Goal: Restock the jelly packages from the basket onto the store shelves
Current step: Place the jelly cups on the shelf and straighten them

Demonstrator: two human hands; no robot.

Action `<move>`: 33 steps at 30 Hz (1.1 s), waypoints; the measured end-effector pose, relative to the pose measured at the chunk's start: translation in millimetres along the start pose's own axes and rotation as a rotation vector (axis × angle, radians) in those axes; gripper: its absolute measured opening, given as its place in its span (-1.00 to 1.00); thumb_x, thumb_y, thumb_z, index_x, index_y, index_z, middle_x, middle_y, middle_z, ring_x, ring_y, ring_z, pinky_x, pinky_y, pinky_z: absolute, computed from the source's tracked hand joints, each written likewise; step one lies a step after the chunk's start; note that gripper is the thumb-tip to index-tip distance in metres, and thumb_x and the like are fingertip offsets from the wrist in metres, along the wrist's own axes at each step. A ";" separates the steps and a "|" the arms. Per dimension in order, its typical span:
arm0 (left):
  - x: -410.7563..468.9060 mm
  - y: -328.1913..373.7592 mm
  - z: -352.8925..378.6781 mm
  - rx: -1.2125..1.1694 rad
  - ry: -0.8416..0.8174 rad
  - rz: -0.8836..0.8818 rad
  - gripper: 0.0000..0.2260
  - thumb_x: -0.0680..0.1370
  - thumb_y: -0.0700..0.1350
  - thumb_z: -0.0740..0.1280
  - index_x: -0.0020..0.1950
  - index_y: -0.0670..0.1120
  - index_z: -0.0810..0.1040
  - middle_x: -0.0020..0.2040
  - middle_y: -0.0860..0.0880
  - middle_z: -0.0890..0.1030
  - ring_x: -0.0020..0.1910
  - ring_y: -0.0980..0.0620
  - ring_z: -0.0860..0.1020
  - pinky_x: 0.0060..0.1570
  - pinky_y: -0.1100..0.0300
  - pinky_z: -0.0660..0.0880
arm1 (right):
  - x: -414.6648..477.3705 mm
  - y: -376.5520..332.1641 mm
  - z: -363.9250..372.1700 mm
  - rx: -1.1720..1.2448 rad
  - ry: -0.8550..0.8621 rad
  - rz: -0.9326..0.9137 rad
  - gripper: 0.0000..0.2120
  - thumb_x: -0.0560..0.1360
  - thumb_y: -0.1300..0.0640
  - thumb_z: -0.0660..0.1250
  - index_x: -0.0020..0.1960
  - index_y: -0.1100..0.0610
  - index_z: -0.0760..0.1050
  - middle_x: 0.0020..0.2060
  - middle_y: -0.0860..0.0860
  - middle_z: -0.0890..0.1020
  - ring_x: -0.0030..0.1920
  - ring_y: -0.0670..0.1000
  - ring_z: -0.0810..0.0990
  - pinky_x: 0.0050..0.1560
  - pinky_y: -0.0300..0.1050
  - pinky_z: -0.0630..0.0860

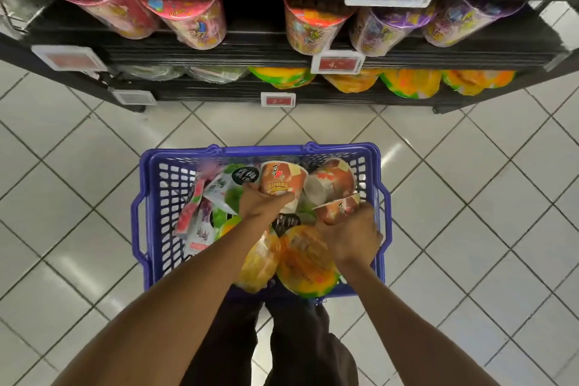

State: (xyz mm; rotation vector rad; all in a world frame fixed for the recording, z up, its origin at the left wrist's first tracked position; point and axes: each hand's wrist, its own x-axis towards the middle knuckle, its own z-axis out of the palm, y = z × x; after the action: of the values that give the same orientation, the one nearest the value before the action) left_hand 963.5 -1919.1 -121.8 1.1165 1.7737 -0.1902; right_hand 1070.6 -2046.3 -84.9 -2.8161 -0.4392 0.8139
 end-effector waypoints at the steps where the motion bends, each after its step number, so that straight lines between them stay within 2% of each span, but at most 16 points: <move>1: -5.9 -3.8 -7.1 -0.041 -0.001 0.032 -0.37 0.28 0.00 0.62 0.13 -0.19 0.35 0.07 -0.10 0.59 0.07 -0.10 0.59 0.02 0.14 0.49 | -3.4 0.4 -6.9 0.090 0.003 -0.007 -0.08 0.13 -0.36 0.43 0.34 0.08 0.27 0.22 0.06 0.56 0.22 0.17 0.55 0.23 0.22 0.51; 3: -19.2 -8.6 -25.7 -0.139 0.011 0.058 -0.42 0.29 -0.09 0.62 0.09 -0.19 0.33 0.04 -0.11 0.56 0.00 -0.06 0.55 -0.05 0.15 0.44 | -10.2 -0.9 -24.4 0.280 -0.004 -0.040 -0.10 0.14 -0.25 0.53 0.36 0.03 0.28 0.21 0.00 0.55 0.19 0.09 0.55 0.16 0.13 0.58; 5: -34.2 -8.4 -45.1 -0.219 -0.021 0.045 -0.46 0.31 -0.11 0.62 0.14 -0.22 0.45 0.01 -0.10 0.63 -0.04 -0.03 0.60 -0.04 0.12 0.52 | -14.5 -4.3 -42.8 0.442 -0.033 -0.090 -0.13 0.16 -0.14 0.60 0.36 -0.04 0.29 0.18 -0.09 0.55 0.13 -0.05 0.57 0.07 -0.09 0.60; 7: -56.6 -4.5 -67.4 -0.316 -0.076 0.055 -0.67 0.35 -0.14 0.59 0.04 -0.15 0.60 -0.12 -0.03 0.69 -0.11 0.03 0.65 -0.09 0.16 0.57 | -21.8 -13.3 -64.9 0.559 -0.121 -0.088 -0.15 0.20 -0.10 0.63 0.37 -0.04 0.31 0.17 -0.12 0.57 0.11 -0.10 0.59 0.04 -0.18 0.58; 9: -87.1 3.7 -91.7 -0.441 -0.147 0.023 -0.77 0.40 -0.17 0.54 0.03 -0.12 0.63 -0.13 0.00 0.69 -0.10 0.05 0.65 -0.16 0.25 0.56 | -32.3 -27.1 -86.4 0.704 -0.285 0.035 -0.23 0.20 -0.13 0.62 0.34 0.00 0.44 0.12 -0.05 0.64 0.12 0.02 0.63 0.12 0.02 0.60; 11: -121.2 11.1 -115.9 -0.544 -0.231 -0.026 -0.68 0.44 -0.20 0.50 0.18 -0.18 0.59 0.04 -0.12 0.68 0.04 -0.06 0.65 0.04 0.07 0.59 | -49.2 -43.7 -109.8 0.861 -0.469 0.183 -0.22 0.15 -0.23 0.57 0.30 0.02 0.52 0.11 0.04 0.68 0.14 0.13 0.64 0.22 0.22 0.55; 13: -155.3 21.3 -141.9 -0.589 -0.258 -0.017 -0.67 0.46 -0.24 0.48 0.21 -0.17 0.57 0.15 -0.21 0.65 0.15 -0.19 0.61 0.23 -0.16 0.51 | -71.2 -60.5 -135.4 1.028 -0.653 0.214 -0.22 0.19 -0.18 0.60 0.34 0.06 0.50 0.17 0.11 0.66 0.18 0.19 0.63 0.25 0.29 0.51; 15: -190.3 34.2 -170.3 -0.609 -0.229 0.012 -0.71 0.46 -0.26 0.46 0.17 -0.14 0.58 0.15 -0.24 0.64 0.15 -0.24 0.60 0.24 -0.21 0.49 | -94.7 -80.4 -164.3 1.138 -0.764 0.196 -0.17 0.20 -0.12 0.64 0.38 0.10 0.46 0.22 0.16 0.63 0.23 0.21 0.61 0.25 0.30 0.50; 18: -242.1 51.4 -216.0 -0.647 -0.190 0.094 -0.69 0.45 -0.32 0.45 0.16 -0.11 0.56 0.08 -0.20 0.66 0.06 -0.19 0.64 0.10 -0.10 0.57 | -130.9 -111.5 -210.7 1.173 -0.740 0.177 -0.12 0.18 -0.08 0.64 0.40 0.16 0.43 0.19 0.18 0.64 0.18 0.20 0.63 0.13 0.19 0.59; 21: -284.3 62.9 -266.1 -0.681 -0.182 0.177 -0.60 0.39 -0.24 0.52 0.18 -0.04 0.52 0.09 -0.17 0.66 0.08 -0.17 0.64 0.12 -0.13 0.57 | -168.4 -140.9 -259.5 1.150 -0.661 0.126 -0.18 0.16 -0.11 0.58 0.33 0.18 0.49 0.07 0.17 0.70 0.06 0.16 0.69 -0.08 0.05 0.64; 23: -309.4 70.0 -303.4 -0.693 -0.174 0.252 -0.53 0.29 -0.14 0.57 0.15 -0.03 0.52 0.06 -0.16 0.68 0.04 -0.16 0.66 0.03 -0.10 0.61 | -192.6 -159.8 -291.8 1.149 -0.648 0.054 -0.26 0.19 -0.14 0.54 0.28 0.19 0.54 0.06 0.16 0.70 0.06 0.16 0.69 -0.04 0.07 0.64; 25: -334.0 79.3 -342.2 -0.659 -0.151 0.334 -0.49 0.28 -0.11 0.62 0.15 0.00 0.51 0.03 -0.11 0.70 -0.01 -0.08 0.68 -0.14 0.07 0.63 | -218.4 -178.9 -324.5 1.177 -0.649 -0.037 -0.38 0.30 -0.10 0.47 0.26 0.21 0.56 0.07 0.18 0.70 0.07 0.19 0.68 0.01 0.12 0.64; 27: -361.4 93.8 -383.3 -0.631 -0.105 0.421 -0.47 0.25 -0.04 0.61 0.13 0.09 0.46 0.01 0.01 0.69 -0.05 0.09 0.68 -0.23 0.33 0.56 | -242.8 -198.6 -357.1 1.210 -0.633 -0.134 -0.47 0.37 -0.05 0.42 0.25 0.22 0.56 0.04 0.19 0.70 0.05 0.19 0.69 0.01 0.15 0.65; 28: -375.1 102.3 -404.0 -0.626 -0.084 0.469 -0.46 0.25 -0.02 0.61 0.12 0.12 0.44 0.00 0.07 0.67 -0.07 0.15 0.67 -0.26 0.40 0.53 | -255.3 -209.3 -373.7 1.222 -0.619 -0.182 -0.47 0.39 -0.03 0.40 0.28 0.23 0.53 0.06 0.19 0.70 0.06 0.19 0.69 0.07 0.19 0.63; 30: -402.8 121.5 -444.1 -0.613 -0.054 0.568 -0.42 0.27 -0.06 0.63 0.17 0.14 0.42 0.05 0.07 0.64 -0.03 0.13 0.65 -0.24 0.37 0.55 | -279.0 -231.3 -406.6 1.227 -0.591 -0.288 -0.42 0.40 -0.04 0.41 0.34 0.21 0.47 0.12 0.18 0.68 0.13 0.19 0.66 0.19 0.19 0.56; 33: -452.5 157.9 -502.5 -0.612 -0.029 0.734 -0.21 0.22 -0.01 0.64 0.36 0.07 0.34 0.18 -0.01 0.59 0.13 -0.01 0.60 0.10 0.02 0.58 | -310.1 -270.9 -463.7 1.218 -0.508 -0.485 -0.31 0.27 -0.17 0.56 0.28 0.16 0.51 0.07 0.14 0.70 0.06 0.13 0.69 -0.02 -0.02 0.66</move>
State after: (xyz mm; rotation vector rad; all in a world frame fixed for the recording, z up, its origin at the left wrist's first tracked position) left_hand 792.0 -1812.9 542.7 1.2003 1.1605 0.7247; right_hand 1010.0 -1933.4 521.9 -1.3211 -0.4385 1.1308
